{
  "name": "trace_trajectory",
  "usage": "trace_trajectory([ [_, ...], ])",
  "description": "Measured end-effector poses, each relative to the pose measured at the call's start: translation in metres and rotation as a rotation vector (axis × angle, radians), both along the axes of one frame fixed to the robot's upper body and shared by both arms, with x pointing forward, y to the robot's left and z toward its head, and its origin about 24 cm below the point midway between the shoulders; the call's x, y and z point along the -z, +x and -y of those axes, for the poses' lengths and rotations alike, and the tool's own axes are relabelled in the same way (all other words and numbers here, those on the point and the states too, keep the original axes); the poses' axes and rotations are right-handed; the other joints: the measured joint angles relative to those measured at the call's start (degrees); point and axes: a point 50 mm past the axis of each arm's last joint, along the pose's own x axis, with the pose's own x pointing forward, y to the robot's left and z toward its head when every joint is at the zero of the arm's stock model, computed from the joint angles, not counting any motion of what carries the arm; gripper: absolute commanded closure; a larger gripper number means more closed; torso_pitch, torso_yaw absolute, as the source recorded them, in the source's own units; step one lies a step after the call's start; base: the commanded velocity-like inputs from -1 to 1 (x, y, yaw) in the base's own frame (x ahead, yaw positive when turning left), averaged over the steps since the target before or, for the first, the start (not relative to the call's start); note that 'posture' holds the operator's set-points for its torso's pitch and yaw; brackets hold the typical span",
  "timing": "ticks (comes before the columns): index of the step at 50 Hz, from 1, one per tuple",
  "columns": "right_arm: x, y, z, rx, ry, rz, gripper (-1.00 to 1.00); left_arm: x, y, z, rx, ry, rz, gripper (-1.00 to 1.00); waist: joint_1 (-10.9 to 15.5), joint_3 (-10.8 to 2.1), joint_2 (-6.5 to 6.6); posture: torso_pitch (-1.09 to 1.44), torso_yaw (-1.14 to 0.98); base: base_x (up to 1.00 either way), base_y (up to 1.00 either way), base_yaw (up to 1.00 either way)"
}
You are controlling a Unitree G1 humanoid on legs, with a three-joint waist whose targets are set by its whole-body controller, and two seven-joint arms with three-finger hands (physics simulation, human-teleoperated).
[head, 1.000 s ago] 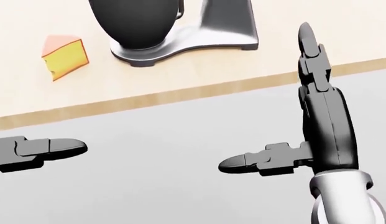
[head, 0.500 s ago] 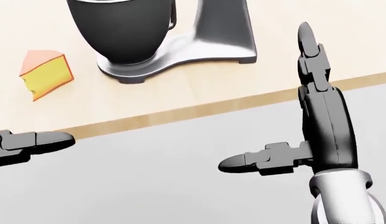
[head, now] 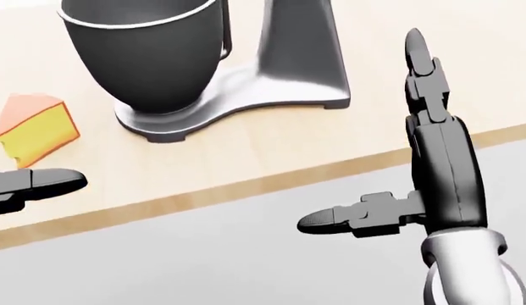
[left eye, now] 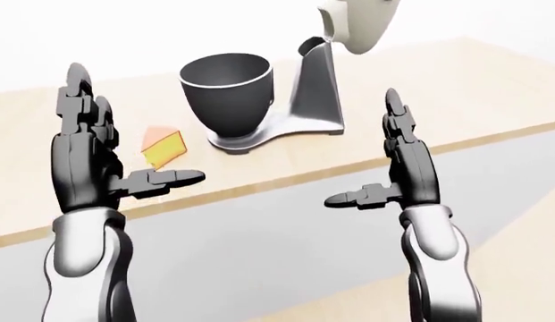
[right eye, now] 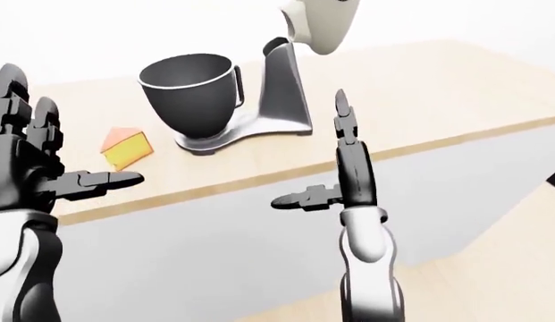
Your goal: Place the cheese in the stand mixer bowl.
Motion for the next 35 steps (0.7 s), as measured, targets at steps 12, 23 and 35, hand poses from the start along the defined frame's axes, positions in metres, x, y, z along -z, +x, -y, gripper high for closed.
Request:
trace_trajectory([
  [12,-0.002,-0.002,0.007,0.044,-0.005,0.016,-1.0,-0.006,0.002,0.002,0.027,0.008,0.016,-1.0,-0.7,-0.09,-5.46,0.0,0.0,0.13,0.0,0.0],
  [23,0.0,0.001,0.001,0.011,0.005,0.007,-1.0,-0.014,0.001,-0.018,-0.061,0.017,0.033,-1.0,-1.1,-0.49,-3.07,0.0,0.0,0.0,0.0,0.0],
  [35,-0.004,0.0,-0.001,0.005,0.001,0.032,-1.0,-0.01,0.006,-0.035,-0.115,0.024,0.021,-1.0,-0.7,-1.05,-3.14,0.0,0.0,0.0,0.0,0.0],
])
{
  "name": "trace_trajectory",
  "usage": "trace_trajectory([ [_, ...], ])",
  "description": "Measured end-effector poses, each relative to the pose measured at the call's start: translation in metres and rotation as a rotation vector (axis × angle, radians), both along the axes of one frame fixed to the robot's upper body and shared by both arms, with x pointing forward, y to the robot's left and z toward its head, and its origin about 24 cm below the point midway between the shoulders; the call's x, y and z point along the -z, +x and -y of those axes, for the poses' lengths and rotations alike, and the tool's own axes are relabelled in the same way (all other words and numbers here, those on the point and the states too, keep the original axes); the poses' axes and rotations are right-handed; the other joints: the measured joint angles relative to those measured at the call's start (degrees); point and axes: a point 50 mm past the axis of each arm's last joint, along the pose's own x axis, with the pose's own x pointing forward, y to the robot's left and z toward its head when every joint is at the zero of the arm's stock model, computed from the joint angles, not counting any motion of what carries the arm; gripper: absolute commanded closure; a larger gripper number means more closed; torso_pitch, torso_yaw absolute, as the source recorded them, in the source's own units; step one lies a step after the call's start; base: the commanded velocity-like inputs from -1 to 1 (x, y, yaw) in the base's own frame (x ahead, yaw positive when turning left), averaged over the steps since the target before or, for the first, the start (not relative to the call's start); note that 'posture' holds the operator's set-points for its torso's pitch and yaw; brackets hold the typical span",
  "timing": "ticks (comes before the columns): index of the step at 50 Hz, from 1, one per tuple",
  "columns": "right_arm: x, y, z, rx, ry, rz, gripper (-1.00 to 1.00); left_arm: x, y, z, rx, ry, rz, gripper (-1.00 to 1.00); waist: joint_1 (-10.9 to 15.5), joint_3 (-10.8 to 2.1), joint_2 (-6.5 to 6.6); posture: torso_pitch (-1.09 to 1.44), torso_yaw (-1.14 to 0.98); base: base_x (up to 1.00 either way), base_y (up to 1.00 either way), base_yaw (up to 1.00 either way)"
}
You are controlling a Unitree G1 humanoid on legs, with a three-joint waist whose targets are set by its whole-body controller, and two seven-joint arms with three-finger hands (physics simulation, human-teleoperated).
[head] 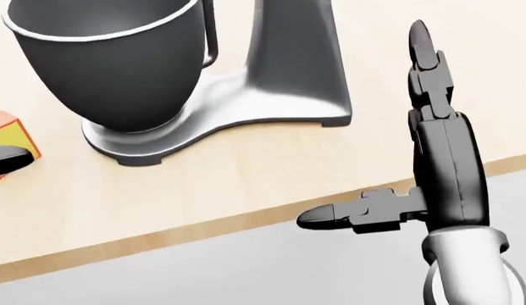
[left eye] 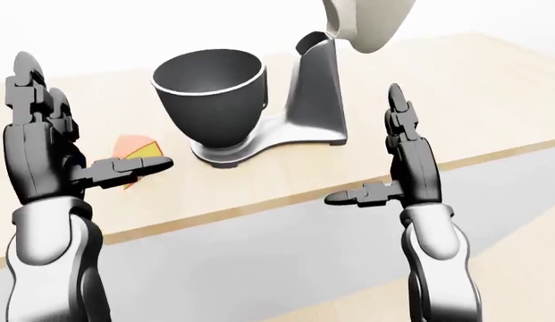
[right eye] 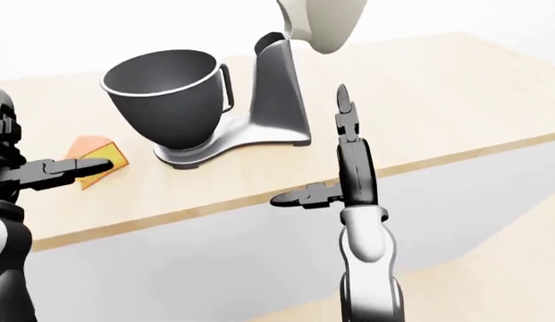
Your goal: Place the cheese in the stand mixer bowl.
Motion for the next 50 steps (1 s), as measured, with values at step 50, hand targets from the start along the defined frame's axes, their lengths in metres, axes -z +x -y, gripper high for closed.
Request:
trace_trajectory([
  [50,-0.001,0.003,-0.005,-0.032,0.0,0.006,-1.0,0.068,0.044,-0.028,-0.057,-0.078,-0.197,-1.0,0.2,-0.37,0.29,0.0,0.0,0.0,0.0,0.0],
])
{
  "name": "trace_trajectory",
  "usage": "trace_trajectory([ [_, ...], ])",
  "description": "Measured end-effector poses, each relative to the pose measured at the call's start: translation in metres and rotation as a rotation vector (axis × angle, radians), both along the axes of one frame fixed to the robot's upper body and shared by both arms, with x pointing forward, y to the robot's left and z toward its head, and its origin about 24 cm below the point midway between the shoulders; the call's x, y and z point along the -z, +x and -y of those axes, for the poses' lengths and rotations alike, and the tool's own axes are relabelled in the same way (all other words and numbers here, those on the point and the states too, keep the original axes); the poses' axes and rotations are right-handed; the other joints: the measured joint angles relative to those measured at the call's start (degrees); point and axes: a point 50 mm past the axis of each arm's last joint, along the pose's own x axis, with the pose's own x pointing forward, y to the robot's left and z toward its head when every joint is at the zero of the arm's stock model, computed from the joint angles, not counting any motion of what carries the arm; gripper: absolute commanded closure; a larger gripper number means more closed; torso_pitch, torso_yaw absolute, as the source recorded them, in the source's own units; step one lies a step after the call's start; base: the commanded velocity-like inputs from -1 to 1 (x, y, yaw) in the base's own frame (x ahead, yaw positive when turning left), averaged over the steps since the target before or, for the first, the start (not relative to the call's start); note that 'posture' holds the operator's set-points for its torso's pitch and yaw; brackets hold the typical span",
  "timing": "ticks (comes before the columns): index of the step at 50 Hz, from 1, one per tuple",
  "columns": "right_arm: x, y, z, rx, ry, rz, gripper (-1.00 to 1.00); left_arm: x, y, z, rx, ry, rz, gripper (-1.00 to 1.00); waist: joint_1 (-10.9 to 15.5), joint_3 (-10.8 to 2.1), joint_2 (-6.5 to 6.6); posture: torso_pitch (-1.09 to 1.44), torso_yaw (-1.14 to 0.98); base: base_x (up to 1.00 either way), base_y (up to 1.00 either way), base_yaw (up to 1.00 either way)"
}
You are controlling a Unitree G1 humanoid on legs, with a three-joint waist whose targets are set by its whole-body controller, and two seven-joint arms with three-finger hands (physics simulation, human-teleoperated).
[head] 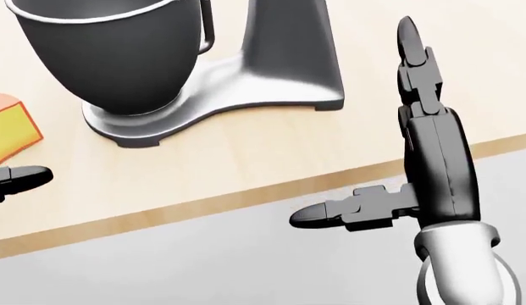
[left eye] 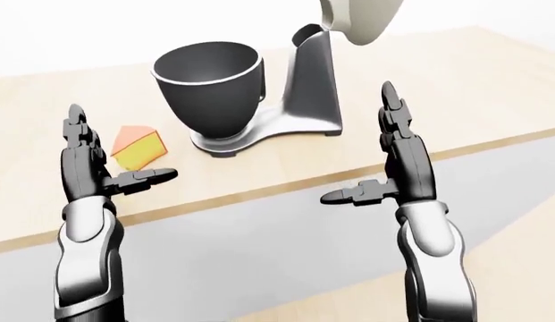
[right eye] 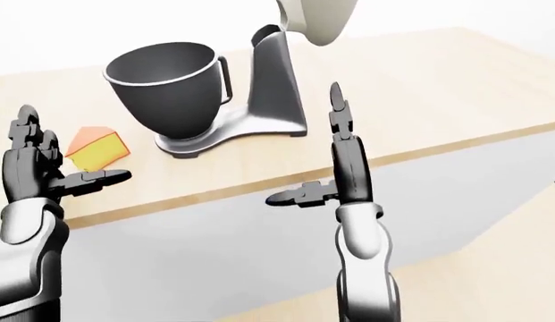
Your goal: Place the cheese in the stand mixer bowl.
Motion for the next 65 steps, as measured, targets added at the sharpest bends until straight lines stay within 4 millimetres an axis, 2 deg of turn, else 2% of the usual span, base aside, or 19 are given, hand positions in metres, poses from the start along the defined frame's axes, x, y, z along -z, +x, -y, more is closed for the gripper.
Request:
trace_trajectory([
  [12,0.001,0.001,-0.002,-0.008,-0.001,-0.004,-1.0,0.006,0.006,-0.002,-0.007,-0.001,-0.009,-1.0,0.0,-0.2,0.02,0.0,0.0,0.0,0.0,0.0],
  [25,0.005,0.001,-0.002,-0.009,0.004,-0.009,-1.0,0.004,0.018,0.002,-0.003,0.007,0.019,-1.0,0.1,-0.38,0.16,0.0,0.0,0.0,0.0,0.0],
  [52,0.004,-0.001,-0.003,-0.02,0.002,0.001,-1.0,0.025,0.026,0.002,-0.016,0.036,-0.037,-1.0,0.0,-0.41,0.41,0.0,0.0,0.0,0.0,0.0],
  [54,0.004,-0.001,-0.004,-0.022,0.003,0.003,-1.0,0.025,0.026,0.002,-0.017,0.035,-0.038,-0.79,0.0,-0.46,0.42,0.0,0.0,0.0,0.0,0.0],
  [59,0.003,-0.001,-0.004,-0.027,0.002,0.005,-1.0,0.026,0.028,0.001,-0.024,0.034,-0.044,-0.58,0.1,-0.56,0.5,0.0,0.0,0.0,0.0,0.0],
  [60,0.003,-0.002,-0.005,-0.029,0.002,0.006,-1.0,0.027,0.028,0.001,-0.028,0.034,-0.047,-0.29,0.1,-0.6,0.54,0.0,0.0,0.0,0.0,0.0],
  [62,0.003,-0.002,-0.006,-0.033,0.001,0.008,-1.0,0.028,0.03,-0.001,-0.039,0.026,-0.052,0.07,0.1,-0.64,0.63,0.0,0.0,0.0,0.0,0.0],
  [65,0.002,-0.003,-0.007,-0.038,-0.002,0.013,-1.0,0.02,0.029,-0.01,-0.106,0.021,-0.019,0.12,-0.1,-0.7,0.61,0.0,0.0,0.0,0.0,0.0],
])
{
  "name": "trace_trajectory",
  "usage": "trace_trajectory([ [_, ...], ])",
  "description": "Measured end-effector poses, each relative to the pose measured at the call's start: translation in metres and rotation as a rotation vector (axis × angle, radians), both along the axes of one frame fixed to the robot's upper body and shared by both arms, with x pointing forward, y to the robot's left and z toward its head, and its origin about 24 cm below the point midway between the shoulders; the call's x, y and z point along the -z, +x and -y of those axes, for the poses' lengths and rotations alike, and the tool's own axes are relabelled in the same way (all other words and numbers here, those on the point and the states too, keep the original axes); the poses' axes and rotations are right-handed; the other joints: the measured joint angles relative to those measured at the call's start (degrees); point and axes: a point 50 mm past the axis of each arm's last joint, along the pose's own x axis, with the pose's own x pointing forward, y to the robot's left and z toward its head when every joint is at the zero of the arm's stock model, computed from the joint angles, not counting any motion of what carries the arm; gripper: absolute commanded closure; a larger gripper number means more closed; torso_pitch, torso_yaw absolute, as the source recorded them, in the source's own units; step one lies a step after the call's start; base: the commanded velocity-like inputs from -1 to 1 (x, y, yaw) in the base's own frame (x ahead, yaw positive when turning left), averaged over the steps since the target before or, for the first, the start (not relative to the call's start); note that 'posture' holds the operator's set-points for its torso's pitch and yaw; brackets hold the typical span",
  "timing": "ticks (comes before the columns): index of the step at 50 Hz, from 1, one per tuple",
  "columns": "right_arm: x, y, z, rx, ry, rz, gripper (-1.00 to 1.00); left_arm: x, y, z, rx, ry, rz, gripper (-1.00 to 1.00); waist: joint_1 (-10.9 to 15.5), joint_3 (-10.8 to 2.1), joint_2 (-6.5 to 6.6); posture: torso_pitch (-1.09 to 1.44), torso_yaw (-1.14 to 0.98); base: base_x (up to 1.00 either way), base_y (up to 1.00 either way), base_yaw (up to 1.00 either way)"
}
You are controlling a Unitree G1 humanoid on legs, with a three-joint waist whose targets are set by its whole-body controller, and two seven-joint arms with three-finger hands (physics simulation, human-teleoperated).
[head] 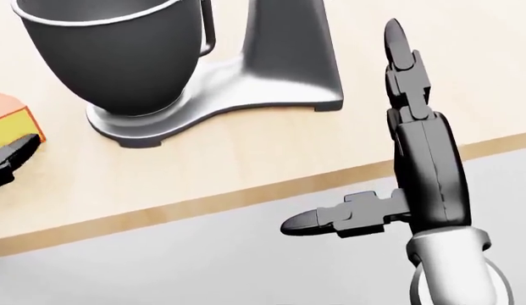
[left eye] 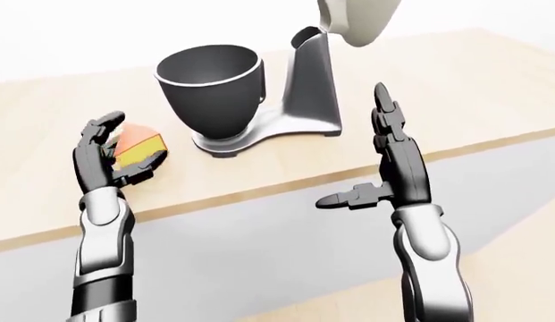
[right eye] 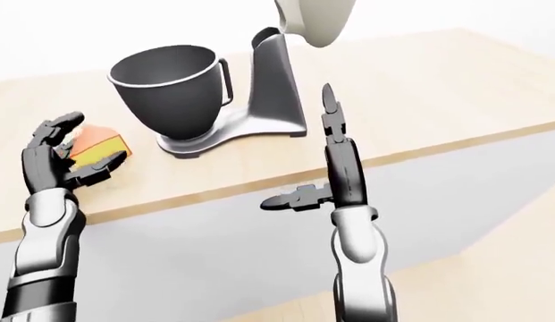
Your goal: Place the cheese in the stand mixer bowl.
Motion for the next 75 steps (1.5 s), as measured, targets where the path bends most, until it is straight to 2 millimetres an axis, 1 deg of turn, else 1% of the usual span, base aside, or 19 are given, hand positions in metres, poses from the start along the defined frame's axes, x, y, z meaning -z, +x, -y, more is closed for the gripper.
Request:
trace_trajectory([
  [2,0.0,0.0,0.001,0.006,-0.001,-0.001,-1.0,-0.003,-0.002,-0.005,-0.021,0.002,0.012,0.19,0.1,-0.19,0.16,0.0,0.0,0.0,0.0,0.0],
  [3,0.0,0.0,0.001,0.009,-0.001,-0.001,-1.0,0.0,-0.002,-0.003,-0.011,-0.001,-0.001,0.25,0.3,-0.24,0.25,0.0,0.0,0.0,0.0,0.0],
  [4,0.0,0.0,0.001,0.007,-0.001,0.0,-1.0,-0.001,-0.001,-0.004,-0.018,-0.002,0.009,0.28,0.2,-0.29,0.23,0.0,0.0,0.0,0.0,0.0],
  [6,0.0,0.0,0.0,0.004,-0.001,0.0,-1.0,0.0,-0.001,-0.003,-0.018,-0.008,0.009,0.4,0.2,-0.4,0.27,0.0,0.0,0.0,0.0,0.0],
  [7,0.0,0.0,0.0,0.001,-0.001,0.0,-1.0,0.0,-0.001,-0.003,-0.018,-0.01,0.009,0.55,0.2,-0.43,0.26,0.0,0.0,0.0,0.0,0.0],
  [9,0.0,0.0,-0.001,-0.005,-0.002,0.001,-1.0,0.0,0.0,-0.003,-0.021,-0.01,0.009,0.76,0.2,-0.52,0.25,0.0,0.0,0.0,0.0,0.0],
  [10,0.0,0.0,-0.001,-0.007,-0.002,0.002,-1.0,0.001,0.0,-0.004,-0.022,-0.01,0.01,0.91,0.2,-0.57,0.25,0.0,0.0,0.0,0.0,0.0],
  [11,0.0,0.0,-0.001,-0.009,-0.002,0.003,-1.0,0.001,0.0,-0.004,-0.025,-0.009,0.011,1.0,0.2,-0.63,0.26,0.0,0.0,0.0,0.0,0.0],
  [18,-0.001,0.0,-0.001,-0.007,-0.003,0.009,-1.0,0.0,-0.002,-0.004,-0.024,-0.012,0.009,1.0,0.1,-0.69,0.39,0.0,0.0,0.0,0.0,0.0],
  [29,-0.003,-0.001,-0.001,-0.004,-0.008,0.011,-1.0,-0.013,-0.002,-0.005,-0.004,-0.011,-0.021,1.0,-0.5,0.54,0.2,0.0,0.0,0.0,0.0,0.0],
  [35,-0.002,-0.002,-0.001,-0.003,-0.007,0.012,-1.0,-0.027,0.0,-0.004,0.013,-0.008,0.0,1.0,-0.9,0.96,0.21,0.0,0.0,0.0,0.0,0.0],
  [43,-0.002,-0.002,0.0,0.003,-0.006,0.014,-1.0,-0.043,0.003,-0.006,0.013,0.003,0.037,1.0,-1.0,1.03,0.46,0.0,0.0,0.0,0.0,0.0],
  [51,-0.003,-0.002,0.0,0.0,-0.005,0.017,-1.0,-0.055,0.003,-0.009,0.012,0.009,0.056,1.0,-1.0,1.15,0.51,0.0,0.0,0.0,0.0,0.0],
  [65,-0.004,-0.002,0.001,0.001,-0.006,0.021,-1.0,-0.075,0.005,-0.018,-0.007,0.014,0.089,1.0,-0.7,1.24,0.29,0.0,0.0,0.0,0.0,0.0],
  [75,-0.006,-0.002,0.001,0.003,-0.007,0.024,-1.0,-0.097,0.01,-0.021,-0.007,0.027,0.123,1.0,-0.5,1.23,0.08,0.0,0.0,0.0,0.0,0.0],
])
